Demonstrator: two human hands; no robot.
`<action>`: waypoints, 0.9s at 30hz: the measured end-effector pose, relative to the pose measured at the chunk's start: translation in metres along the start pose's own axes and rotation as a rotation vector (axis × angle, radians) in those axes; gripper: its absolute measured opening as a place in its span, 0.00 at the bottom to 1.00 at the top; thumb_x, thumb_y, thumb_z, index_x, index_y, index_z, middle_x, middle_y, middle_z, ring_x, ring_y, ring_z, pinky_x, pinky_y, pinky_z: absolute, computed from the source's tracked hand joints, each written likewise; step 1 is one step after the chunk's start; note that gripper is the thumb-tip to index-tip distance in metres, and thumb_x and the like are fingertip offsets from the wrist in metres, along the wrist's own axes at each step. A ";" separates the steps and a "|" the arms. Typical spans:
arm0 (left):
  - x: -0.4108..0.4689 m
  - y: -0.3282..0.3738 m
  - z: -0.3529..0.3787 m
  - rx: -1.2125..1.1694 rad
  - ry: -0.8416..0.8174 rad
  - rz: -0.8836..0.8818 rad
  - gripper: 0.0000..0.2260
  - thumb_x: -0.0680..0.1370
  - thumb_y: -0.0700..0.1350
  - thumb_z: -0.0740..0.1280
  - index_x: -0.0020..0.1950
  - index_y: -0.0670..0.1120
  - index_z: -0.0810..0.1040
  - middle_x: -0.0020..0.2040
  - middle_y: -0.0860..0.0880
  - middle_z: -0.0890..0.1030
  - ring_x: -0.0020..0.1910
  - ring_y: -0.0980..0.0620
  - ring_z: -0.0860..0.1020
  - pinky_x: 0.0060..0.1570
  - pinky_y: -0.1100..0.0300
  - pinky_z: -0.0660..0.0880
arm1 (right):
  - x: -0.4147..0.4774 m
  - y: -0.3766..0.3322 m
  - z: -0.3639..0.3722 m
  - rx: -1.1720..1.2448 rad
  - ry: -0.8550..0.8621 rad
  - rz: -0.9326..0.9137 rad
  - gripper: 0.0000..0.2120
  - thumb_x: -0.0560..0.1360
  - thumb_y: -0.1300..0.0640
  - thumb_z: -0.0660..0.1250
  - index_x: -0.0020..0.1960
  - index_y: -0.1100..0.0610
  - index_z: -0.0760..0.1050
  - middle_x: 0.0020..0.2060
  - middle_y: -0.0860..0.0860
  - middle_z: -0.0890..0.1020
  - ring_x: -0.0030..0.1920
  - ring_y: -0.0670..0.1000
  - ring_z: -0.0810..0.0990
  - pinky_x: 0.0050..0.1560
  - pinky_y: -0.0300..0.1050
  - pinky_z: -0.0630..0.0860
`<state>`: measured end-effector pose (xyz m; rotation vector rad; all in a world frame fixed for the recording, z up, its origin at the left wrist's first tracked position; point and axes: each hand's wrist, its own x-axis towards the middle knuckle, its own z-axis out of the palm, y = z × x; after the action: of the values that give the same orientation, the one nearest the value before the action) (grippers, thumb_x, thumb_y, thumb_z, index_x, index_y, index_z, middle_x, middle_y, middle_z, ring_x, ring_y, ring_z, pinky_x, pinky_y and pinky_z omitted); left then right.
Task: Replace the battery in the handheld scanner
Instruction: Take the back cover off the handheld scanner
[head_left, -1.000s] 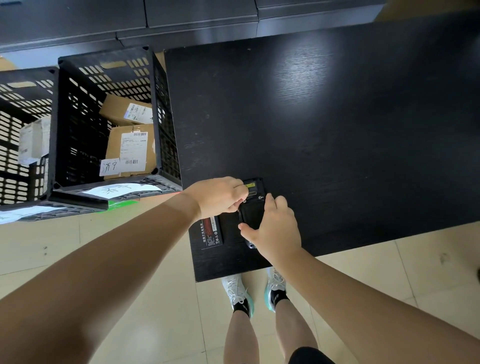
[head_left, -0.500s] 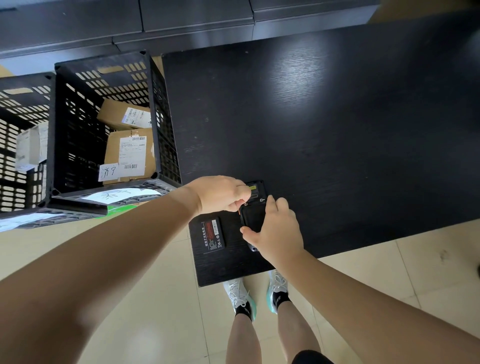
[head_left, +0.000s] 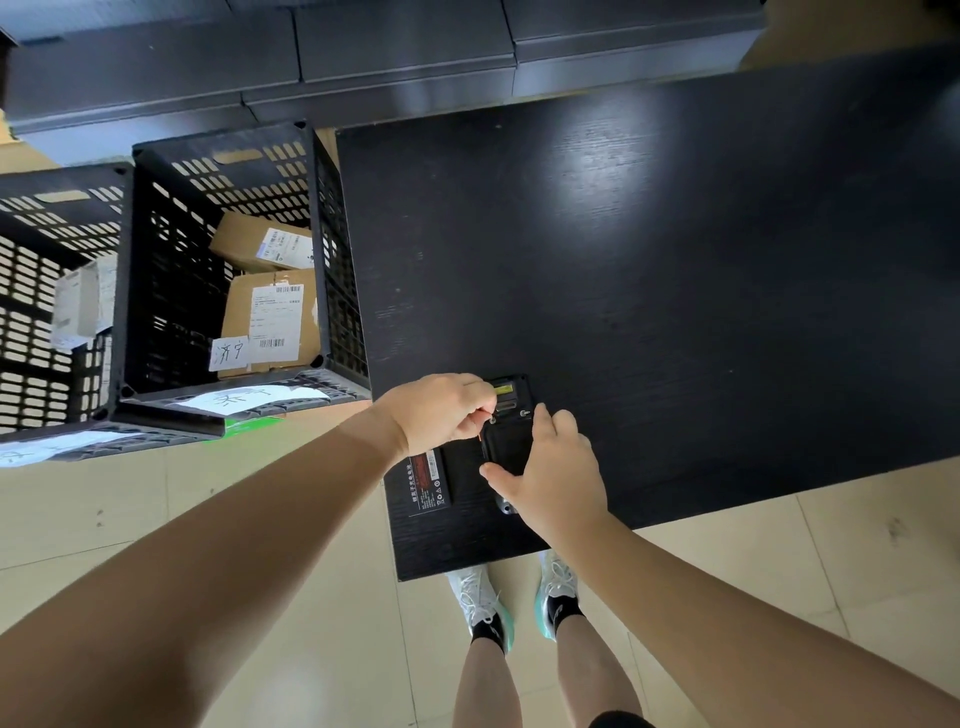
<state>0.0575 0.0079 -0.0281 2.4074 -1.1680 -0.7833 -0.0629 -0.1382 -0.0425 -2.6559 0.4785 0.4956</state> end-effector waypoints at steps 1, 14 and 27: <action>-0.002 0.002 0.002 -0.023 0.023 -0.045 0.07 0.75 0.35 0.61 0.44 0.47 0.71 0.40 0.53 0.72 0.37 0.49 0.73 0.39 0.54 0.77 | 0.000 0.003 -0.002 0.018 -0.021 -0.008 0.49 0.68 0.31 0.66 0.78 0.57 0.54 0.65 0.53 0.69 0.60 0.54 0.73 0.53 0.46 0.75; -0.008 0.054 0.057 -0.610 0.411 -0.630 0.45 0.66 0.49 0.80 0.77 0.50 0.59 0.64 0.54 0.65 0.54 0.55 0.75 0.60 0.62 0.76 | 0.067 0.048 -0.062 0.086 -0.253 -0.512 0.04 0.79 0.54 0.64 0.52 0.49 0.76 0.49 0.46 0.79 0.42 0.45 0.78 0.43 0.44 0.79; -0.007 0.056 0.065 -0.676 0.471 -0.669 0.45 0.64 0.47 0.80 0.76 0.52 0.61 0.59 0.58 0.67 0.47 0.60 0.76 0.48 0.71 0.73 | 0.095 0.046 -0.057 -0.034 -0.342 -0.781 0.03 0.78 0.58 0.64 0.48 0.55 0.76 0.46 0.46 0.75 0.38 0.45 0.72 0.39 0.43 0.73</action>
<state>-0.0195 -0.0247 -0.0472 2.1707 0.1101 -0.5906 0.0177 -0.2273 -0.0461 -2.4451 -0.6482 0.6683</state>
